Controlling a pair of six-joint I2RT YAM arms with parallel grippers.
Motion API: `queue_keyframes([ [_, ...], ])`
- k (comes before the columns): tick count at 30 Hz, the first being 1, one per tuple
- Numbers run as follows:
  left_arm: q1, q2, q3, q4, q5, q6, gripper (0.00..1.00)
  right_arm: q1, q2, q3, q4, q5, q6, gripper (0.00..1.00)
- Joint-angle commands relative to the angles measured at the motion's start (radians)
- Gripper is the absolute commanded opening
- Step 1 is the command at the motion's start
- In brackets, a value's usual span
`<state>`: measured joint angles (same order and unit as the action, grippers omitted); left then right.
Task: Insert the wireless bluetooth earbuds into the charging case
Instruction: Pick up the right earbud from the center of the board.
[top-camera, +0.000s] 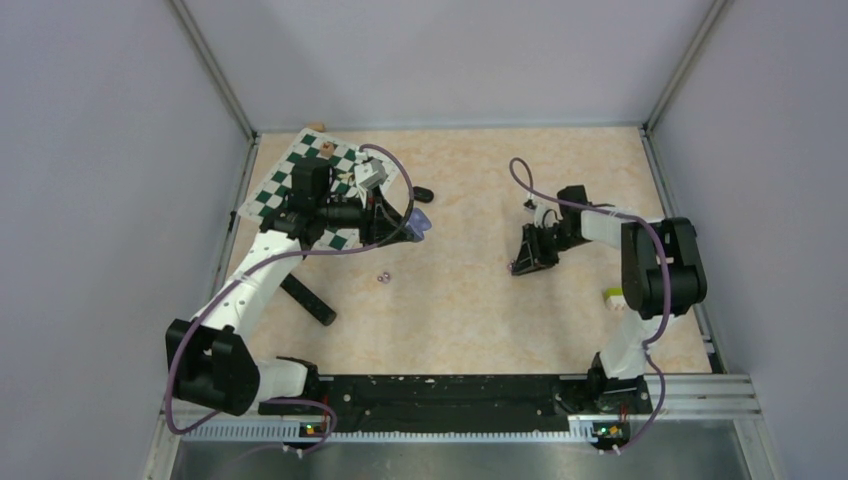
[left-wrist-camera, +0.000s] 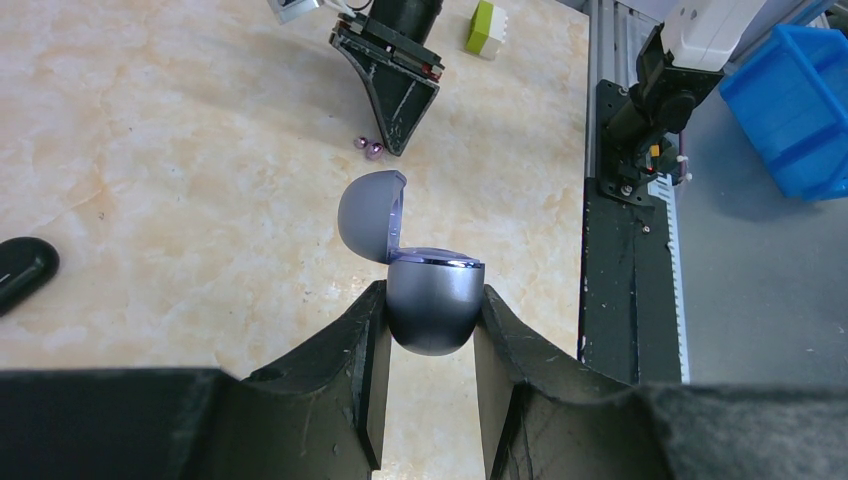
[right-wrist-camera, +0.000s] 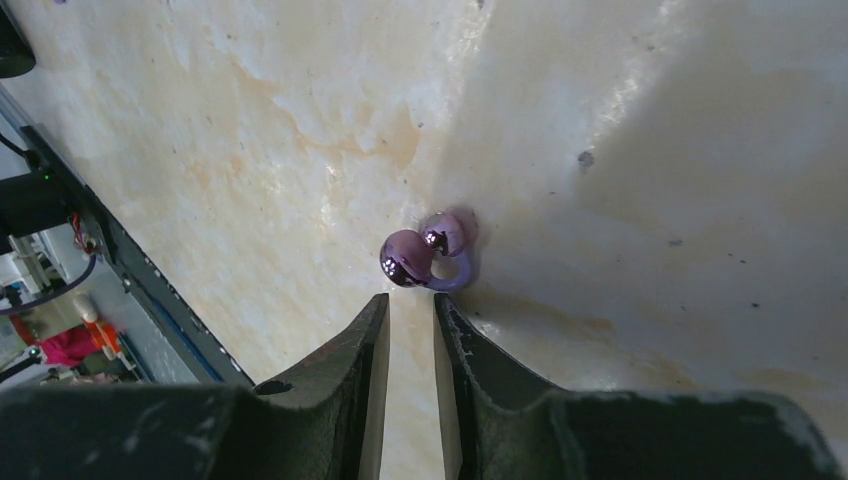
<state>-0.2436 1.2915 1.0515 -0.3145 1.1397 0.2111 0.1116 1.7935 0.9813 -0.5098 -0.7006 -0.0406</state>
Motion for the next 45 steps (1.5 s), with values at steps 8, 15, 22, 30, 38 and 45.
queue_keyframes([
  [8,0.004,-0.027,-0.005,0.037,0.011,0.010,0.00,0.043,0.007,-0.008,0.061,0.155,0.023,0.21],
  [15,0.004,-0.025,-0.007,0.037,0.010,0.010,0.00,0.037,-0.026,-0.007,0.100,0.235,0.033,0.21],
  [22,0.004,-0.026,-0.008,0.037,0.009,0.012,0.00,0.017,-0.035,0.004,0.135,0.260,0.061,0.20],
  [30,0.005,-0.041,-0.008,0.025,0.000,0.030,0.00,0.010,-0.036,0.016,0.101,0.138,0.047,0.21],
  [38,0.006,-0.039,-0.007,0.025,0.005,0.025,0.00,-0.049,-0.016,0.031,0.073,0.122,0.011,0.21],
  [45,0.005,-0.038,-0.007,0.028,0.006,0.020,0.00,-0.055,0.070,0.073,0.061,0.121,0.020,0.22],
])
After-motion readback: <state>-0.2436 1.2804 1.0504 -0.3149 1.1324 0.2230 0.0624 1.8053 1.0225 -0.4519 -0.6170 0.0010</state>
